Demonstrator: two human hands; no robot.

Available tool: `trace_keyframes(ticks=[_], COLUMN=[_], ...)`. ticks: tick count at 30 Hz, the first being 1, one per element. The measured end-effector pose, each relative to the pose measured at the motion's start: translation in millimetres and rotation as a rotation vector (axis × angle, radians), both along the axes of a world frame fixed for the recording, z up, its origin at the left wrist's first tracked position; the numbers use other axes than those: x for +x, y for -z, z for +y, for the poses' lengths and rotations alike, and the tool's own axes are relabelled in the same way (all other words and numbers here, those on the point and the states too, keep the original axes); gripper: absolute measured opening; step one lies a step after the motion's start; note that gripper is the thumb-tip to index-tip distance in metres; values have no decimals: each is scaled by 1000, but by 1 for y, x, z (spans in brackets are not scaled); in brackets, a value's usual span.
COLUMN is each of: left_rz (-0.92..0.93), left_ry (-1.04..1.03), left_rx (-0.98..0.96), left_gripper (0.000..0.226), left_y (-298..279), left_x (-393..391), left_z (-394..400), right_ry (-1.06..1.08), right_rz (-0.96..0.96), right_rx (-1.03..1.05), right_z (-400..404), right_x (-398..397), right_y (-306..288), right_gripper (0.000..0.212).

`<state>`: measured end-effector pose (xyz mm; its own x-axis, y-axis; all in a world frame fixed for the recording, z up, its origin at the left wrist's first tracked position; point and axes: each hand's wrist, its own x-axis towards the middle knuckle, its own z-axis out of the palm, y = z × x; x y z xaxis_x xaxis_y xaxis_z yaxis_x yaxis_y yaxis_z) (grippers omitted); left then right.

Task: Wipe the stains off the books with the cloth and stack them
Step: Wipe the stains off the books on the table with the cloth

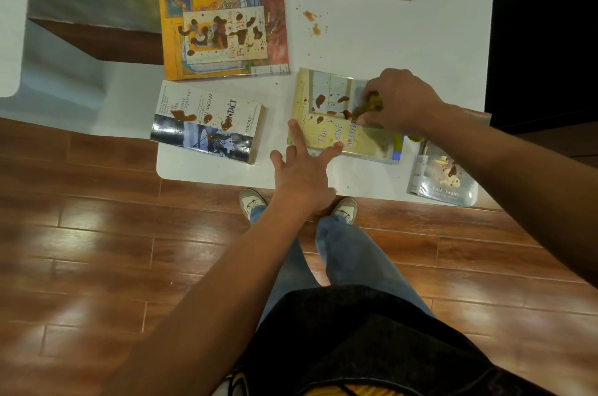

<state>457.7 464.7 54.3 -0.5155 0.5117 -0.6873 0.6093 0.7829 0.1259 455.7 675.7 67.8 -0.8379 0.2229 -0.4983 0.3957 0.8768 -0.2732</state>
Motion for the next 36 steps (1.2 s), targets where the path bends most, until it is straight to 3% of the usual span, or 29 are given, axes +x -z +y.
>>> trace_keyframes(ticks=[3,8,13,19,22,25,28,30,33,36], left_rz=[-7,-6,-6,-9,-16,-17,-16,-13,-12,-10], left_ry=[10,13,13,15,17,15,13,11,9,8], left_rx=[-18,-17,-10,-22,-24,-21,-21,-14,-5,-2], left_gripper=[85,85,86,85,85,85,86,86,86,86], left_y=[-1,0,0,-2,-2,-2,-1,-1,0,0], left_x=[-1,-1,-1,-1,-2,-3,-2,-2,-2,-2], left_z=[1,0,-1,1,1,1,1,0,0,-1], right_ry=[41,351,523,914,886,872,894,920,648,269], right_rz=[-5,117,93,76,-40,-10,42,122,202,97], right_rx=[-73,-290,-513,-1065,-1366,-1436,-1390,-1228,-733,-260], right_z=[13,28,27,15,13,16,16,15,12,9], right_x=[3,15,24,23,23,21,18,16,12,9], right_y=[-5,-15,-18,-13,-10,-7,-12,-15,-11,-1], right_gripper=[38,27,25,44,53,60,48,41,33,34])
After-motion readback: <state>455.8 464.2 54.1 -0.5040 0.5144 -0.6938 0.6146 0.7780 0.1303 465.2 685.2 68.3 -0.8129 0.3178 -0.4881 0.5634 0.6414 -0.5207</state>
